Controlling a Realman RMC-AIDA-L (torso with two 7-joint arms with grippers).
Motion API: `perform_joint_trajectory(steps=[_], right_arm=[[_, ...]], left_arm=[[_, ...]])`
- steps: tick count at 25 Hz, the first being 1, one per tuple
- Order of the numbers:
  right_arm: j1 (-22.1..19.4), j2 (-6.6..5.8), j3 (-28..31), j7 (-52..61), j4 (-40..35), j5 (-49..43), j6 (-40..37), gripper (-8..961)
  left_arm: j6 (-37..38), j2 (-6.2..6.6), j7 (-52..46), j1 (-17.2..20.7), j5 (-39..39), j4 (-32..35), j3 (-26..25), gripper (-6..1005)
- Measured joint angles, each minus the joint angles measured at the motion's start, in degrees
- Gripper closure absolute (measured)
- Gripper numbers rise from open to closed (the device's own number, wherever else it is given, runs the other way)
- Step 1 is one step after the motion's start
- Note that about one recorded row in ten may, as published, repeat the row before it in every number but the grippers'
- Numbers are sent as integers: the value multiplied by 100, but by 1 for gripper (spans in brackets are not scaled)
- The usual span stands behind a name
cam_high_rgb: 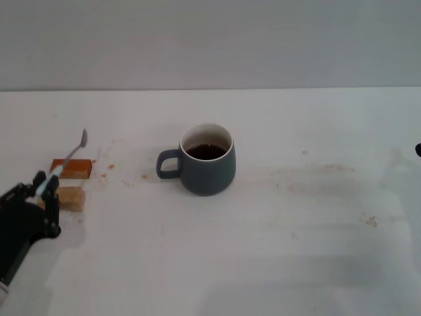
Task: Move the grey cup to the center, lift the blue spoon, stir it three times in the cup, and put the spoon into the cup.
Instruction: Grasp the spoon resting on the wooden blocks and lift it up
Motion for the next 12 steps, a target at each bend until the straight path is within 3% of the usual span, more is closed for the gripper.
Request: perform_joint_trajectory(steps=[6,7,8,10,12], right_arm=[[-1,-4,-3,0,105,0,0,954],[-1,-5,-3,0,111,0,0,954],[-1,-5,-2,0,114,1,0,954],[-2,-2,-2,0,118,0,0,954],[-1,0,-2,0,123,1,1,954]], left_arm=[[-439,436,-51,121,67,-959,-8,853],[-973,660,-53,257,135,-1627,-58,853],[-973,660,-53,257,135,-1627,-58,853],[-1527,856,-43,413,254,-2309,-166,853],[-2012,968,-45,564,463,-2875,-329,853]])
